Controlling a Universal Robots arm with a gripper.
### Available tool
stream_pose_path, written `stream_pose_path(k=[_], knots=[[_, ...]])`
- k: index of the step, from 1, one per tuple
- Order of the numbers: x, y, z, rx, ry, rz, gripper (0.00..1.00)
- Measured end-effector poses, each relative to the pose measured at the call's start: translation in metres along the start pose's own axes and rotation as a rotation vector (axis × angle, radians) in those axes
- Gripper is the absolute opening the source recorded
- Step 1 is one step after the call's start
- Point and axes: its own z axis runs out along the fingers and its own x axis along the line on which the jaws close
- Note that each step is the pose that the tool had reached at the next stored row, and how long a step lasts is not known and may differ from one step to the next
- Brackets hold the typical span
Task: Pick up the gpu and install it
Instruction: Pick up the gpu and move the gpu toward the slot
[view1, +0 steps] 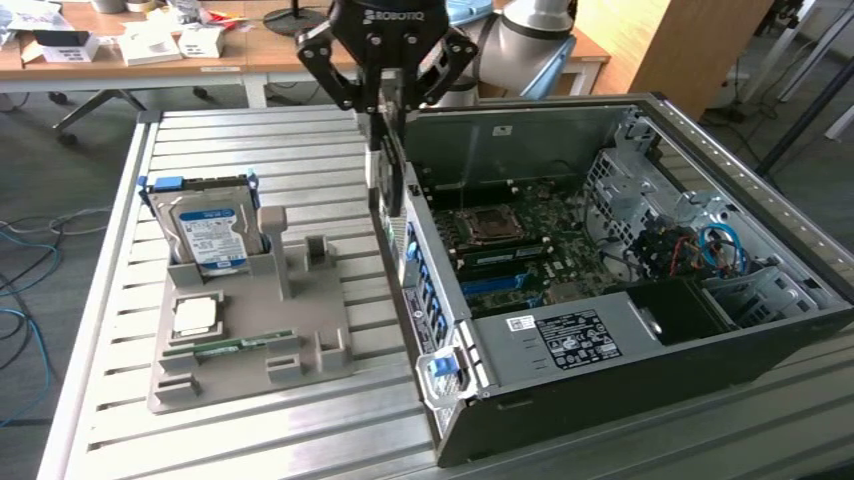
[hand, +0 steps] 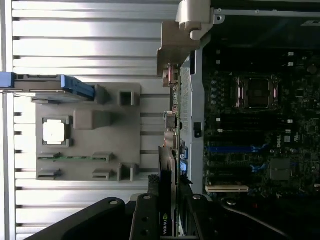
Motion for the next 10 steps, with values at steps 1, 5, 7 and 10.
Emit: stream_pose_path(k=[1, 5, 7, 10], knots=[[-0.005, 0.0001, 0.0, 0.0, 0.0002, 0.0, 0.26], [-0.023, 0.0004, 0.0003, -0.0009, 0.0001, 0.0, 0.26], [-0.032, 0.0006, 0.0004, -0.0017, 0.0001, 0.0, 0.26], [-0.046, 0.0008, 0.0006, -0.0027, 0.0002, 0.0, 0.26]])
